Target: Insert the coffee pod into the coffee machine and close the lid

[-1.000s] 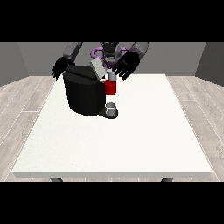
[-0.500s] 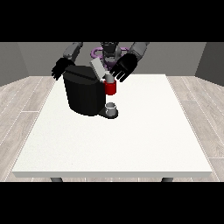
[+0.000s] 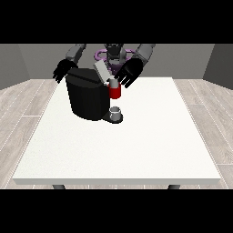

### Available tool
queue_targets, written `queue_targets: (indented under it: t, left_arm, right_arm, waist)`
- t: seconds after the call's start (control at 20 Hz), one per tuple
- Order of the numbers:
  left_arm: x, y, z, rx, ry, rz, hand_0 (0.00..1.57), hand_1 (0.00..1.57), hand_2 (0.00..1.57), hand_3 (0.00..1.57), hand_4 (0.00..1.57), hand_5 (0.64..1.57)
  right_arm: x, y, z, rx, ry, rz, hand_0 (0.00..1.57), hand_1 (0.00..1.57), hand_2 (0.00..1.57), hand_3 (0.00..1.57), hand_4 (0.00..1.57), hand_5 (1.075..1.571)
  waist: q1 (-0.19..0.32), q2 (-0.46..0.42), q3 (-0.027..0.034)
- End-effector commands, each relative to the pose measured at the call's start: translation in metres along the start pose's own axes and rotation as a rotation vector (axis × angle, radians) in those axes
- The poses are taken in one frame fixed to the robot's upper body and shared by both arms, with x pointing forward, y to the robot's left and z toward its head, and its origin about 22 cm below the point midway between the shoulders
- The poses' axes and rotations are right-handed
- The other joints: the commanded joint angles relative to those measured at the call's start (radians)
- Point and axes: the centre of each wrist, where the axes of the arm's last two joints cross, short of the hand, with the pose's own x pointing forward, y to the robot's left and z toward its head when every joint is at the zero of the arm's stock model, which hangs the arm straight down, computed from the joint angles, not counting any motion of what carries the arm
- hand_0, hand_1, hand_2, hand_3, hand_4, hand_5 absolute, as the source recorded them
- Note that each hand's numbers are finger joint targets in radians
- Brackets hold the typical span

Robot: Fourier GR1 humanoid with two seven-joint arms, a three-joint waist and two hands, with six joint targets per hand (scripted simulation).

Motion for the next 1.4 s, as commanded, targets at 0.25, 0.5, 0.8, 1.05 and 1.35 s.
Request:
queue_targets:
  t: [0.25,0.5,0.8,1.05,1.35]
  left_arm:
    - [0.017,-0.012,-0.007,-0.051,-0.005,0.009,1.22,1.22,1.27,1.17,0.48,1.571]
    - [0.016,-0.009,-0.007,-0.056,0.012,-0.024,1.16,1.16,1.19,1.06,0.46,1.571]
    - [0.002,-0.028,0.001,-0.091,-0.014,-0.032,1.09,1.09,1.13,0.96,0.40,1.571]
    - [0.018,0.002,-0.007,-0.015,-0.020,-0.066,1.05,1.05,1.12,0.96,0.36,1.571]
    - [-0.004,0.010,0.001,-0.082,-0.034,-0.110,0.57,0.57,0.81,0.64,0.24,1.571]
  right_arm:
    - [-0.005,-0.015,-0.010,-0.057,-0.009,-0.005,0.00,0.00,0.00,0.00,0.42,1.571]
    - [0.002,-0.007,-0.012,-0.042,-0.016,0.008,0.00,0.00,0.00,0.00,0.40,1.571]
    - [-0.017,-0.015,0.001,-0.073,0.052,0.024,0.00,0.00,0.00,0.00,0.34,1.571]
    - [-0.012,-0.011,-0.005,-0.033,0.001,0.002,0.00,0.00,0.00,0.00,0.43,1.571]
    - [0.002,-0.009,-0.009,-0.004,-0.031,-0.002,0.00,0.00,0.00,0.00,0.46,1.571]
  waist:
    - [0.038,0.018,-0.0001]
    - [0.020,0.016,-0.0003]
    - [0.052,-0.024,-0.0004]
    - [0.018,0.017,-0.0003]
    - [0.013,0.042,-0.0004]
